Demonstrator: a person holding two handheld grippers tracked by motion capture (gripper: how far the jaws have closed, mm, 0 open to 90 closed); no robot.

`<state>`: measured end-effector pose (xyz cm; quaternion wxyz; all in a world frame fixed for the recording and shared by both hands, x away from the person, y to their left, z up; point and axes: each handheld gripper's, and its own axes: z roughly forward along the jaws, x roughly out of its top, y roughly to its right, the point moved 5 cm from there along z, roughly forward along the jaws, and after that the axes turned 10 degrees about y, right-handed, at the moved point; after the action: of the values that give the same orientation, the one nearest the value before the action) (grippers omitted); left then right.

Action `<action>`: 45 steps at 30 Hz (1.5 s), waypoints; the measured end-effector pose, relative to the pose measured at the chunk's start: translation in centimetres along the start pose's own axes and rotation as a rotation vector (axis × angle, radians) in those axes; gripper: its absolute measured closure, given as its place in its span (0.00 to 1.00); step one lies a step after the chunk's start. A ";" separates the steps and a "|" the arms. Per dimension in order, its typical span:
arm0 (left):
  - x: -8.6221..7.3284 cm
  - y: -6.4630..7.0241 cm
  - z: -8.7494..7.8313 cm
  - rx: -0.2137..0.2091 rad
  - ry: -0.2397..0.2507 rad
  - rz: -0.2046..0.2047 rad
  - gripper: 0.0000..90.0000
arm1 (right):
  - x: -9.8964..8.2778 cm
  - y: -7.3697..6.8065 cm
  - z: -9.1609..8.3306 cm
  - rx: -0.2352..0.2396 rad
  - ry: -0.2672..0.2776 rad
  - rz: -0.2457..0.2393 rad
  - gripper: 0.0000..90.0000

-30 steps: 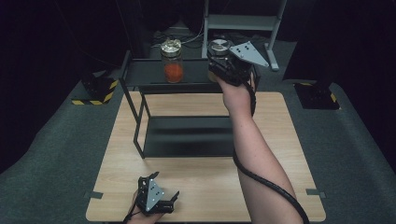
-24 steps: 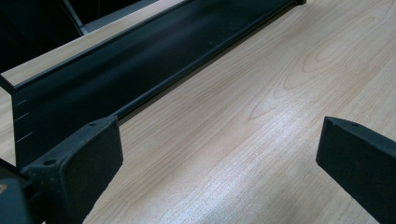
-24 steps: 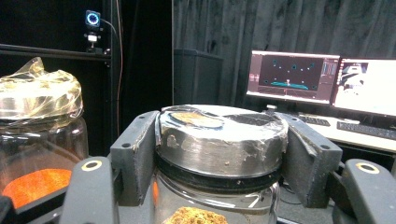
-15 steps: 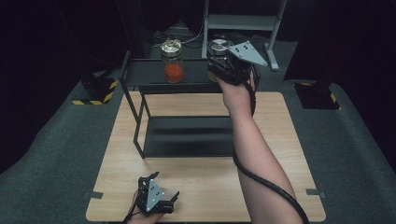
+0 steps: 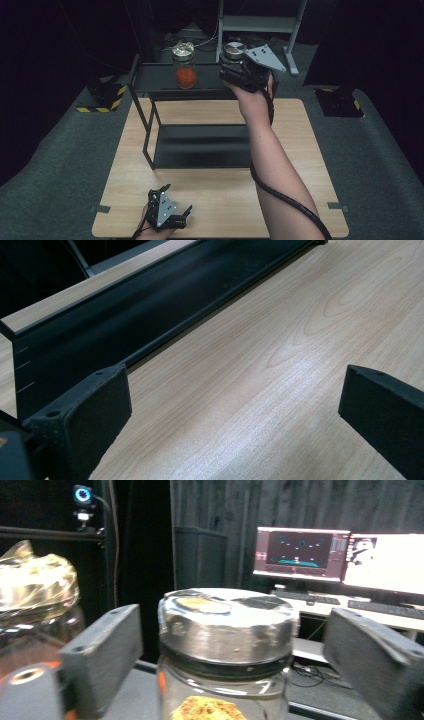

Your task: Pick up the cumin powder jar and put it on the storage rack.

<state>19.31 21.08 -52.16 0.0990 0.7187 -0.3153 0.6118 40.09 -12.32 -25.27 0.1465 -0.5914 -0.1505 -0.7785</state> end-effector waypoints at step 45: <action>0.1 0.1 0.1 0.009 -0.010 -0.003 0.01 | -1.5 1.9 -8.8 0.069 0.036 0.017 0.00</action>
<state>19.37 20.91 -52.11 0.0951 0.7227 -0.3121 0.6093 33.53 -17.55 -28.85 0.1759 -0.5730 -0.1696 -0.7823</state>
